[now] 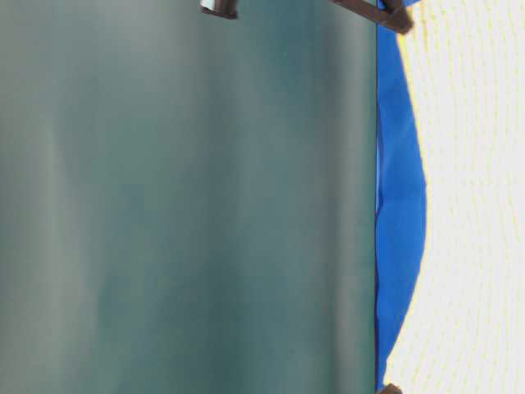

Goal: Fold the yellow towel.
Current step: 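Grasp the far left and far right towel corners with both grippers, then lift the far edge and fold it toward the near edge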

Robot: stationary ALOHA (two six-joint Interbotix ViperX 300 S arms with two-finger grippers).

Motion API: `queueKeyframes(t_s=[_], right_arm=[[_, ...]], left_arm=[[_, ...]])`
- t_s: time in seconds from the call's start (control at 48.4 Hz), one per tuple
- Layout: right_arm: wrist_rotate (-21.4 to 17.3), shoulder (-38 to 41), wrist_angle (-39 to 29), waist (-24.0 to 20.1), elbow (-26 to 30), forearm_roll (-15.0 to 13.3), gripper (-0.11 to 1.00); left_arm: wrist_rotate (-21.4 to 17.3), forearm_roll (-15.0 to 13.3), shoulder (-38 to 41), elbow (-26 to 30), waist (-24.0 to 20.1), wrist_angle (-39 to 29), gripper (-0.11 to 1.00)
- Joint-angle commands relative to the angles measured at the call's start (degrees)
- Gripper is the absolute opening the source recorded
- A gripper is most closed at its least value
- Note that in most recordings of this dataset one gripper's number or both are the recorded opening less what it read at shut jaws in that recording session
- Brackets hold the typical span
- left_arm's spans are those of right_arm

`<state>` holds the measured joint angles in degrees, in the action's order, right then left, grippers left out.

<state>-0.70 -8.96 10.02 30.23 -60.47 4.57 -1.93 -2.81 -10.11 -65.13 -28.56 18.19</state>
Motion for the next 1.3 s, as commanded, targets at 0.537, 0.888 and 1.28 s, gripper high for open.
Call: queueKeyframes(t_s=[0.537,0.888,1.28], right_arm=[[-0.18,-5.01,-0.97,-1.93,-0.70,0.70,0.05],[-0.26,-13.10,-7.73,-8.44,-1.23,4.92,0.05],[-0.26,-17.31,-9.76,-23.99,-3.34,15.64,0.05]], left_arm=[[0.88,-0.18,-6.15,-1.93,2.99,-0.35,0.01],[3.78,-0.18,-15.12,-4.04,10.11,-5.54,0.01],[12.66,-0.18,-21.62,-7.12,27.95,-7.82,0.01]])
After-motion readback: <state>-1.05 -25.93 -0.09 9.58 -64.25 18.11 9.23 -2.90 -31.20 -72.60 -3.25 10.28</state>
